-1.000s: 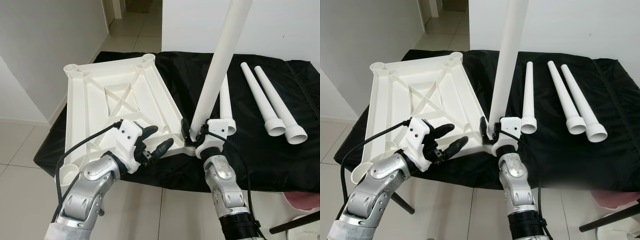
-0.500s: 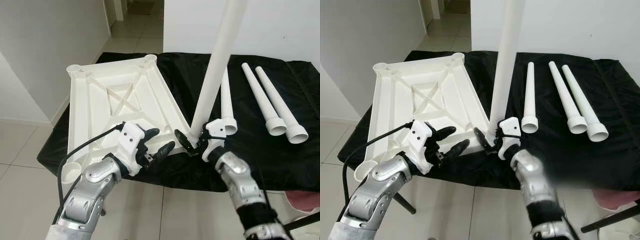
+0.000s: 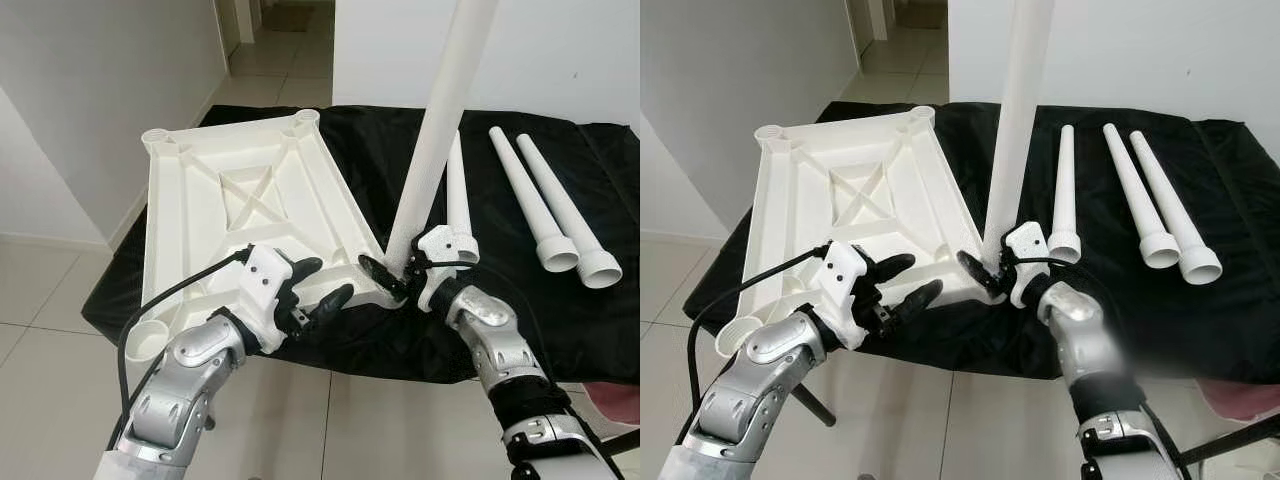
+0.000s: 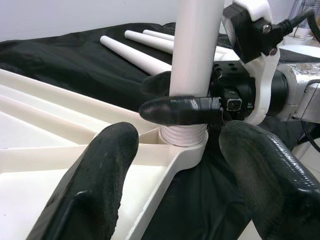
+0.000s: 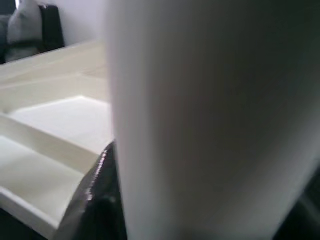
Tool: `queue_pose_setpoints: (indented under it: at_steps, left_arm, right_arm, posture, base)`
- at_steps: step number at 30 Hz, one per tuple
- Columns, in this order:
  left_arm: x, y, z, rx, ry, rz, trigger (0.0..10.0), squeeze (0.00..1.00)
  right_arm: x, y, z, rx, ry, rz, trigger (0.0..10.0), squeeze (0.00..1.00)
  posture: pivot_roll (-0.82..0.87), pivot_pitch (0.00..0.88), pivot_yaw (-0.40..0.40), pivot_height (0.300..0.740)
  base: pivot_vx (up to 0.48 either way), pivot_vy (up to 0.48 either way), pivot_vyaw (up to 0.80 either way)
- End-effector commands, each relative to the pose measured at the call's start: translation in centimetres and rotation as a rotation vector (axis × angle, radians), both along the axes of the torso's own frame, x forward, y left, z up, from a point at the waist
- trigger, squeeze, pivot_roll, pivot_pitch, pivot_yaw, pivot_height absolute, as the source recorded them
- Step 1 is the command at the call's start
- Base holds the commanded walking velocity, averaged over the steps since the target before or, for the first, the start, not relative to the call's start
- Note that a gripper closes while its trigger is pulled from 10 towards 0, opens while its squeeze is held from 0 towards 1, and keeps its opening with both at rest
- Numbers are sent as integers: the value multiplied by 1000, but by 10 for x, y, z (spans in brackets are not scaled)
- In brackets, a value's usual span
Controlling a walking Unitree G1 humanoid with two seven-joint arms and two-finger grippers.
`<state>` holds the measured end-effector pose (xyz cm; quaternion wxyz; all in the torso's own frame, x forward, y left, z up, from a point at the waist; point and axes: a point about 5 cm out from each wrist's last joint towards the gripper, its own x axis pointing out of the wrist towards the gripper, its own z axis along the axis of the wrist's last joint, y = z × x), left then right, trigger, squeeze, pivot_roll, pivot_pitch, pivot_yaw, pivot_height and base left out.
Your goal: Building children table
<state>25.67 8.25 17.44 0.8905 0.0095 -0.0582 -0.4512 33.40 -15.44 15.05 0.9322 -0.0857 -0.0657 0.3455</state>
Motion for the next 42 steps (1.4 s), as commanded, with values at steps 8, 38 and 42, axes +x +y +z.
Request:
queue_pose_setpoints:
  at_steps: [8, 38, 42]
  left_arm:
    - [-2, 0, -1, 7, 6, 43, 10000, 0]
    - [-2, 0, -2, 14, 9, 43, 10000, 0]
    - [-2, -1, -3, 18, 10, 41, 10000, 0]
  right_arm:
    - [-8, -3, -18, 0, 64, -4, 10000, 0]
    - [-37, 49, -29, 246, 141, -634, 10000, 0]
    - [-39, 52, -27, 258, 127, -637, 10000, 0]
  posture:
    - [-36, 55, 84, 740]
    - [-33, 58, 76, 740]
    - [-35, 57, 77, 740]
  base:
    - [0, 0, 0]
    - [0, 0, 0]
    - [0, 0, 0]
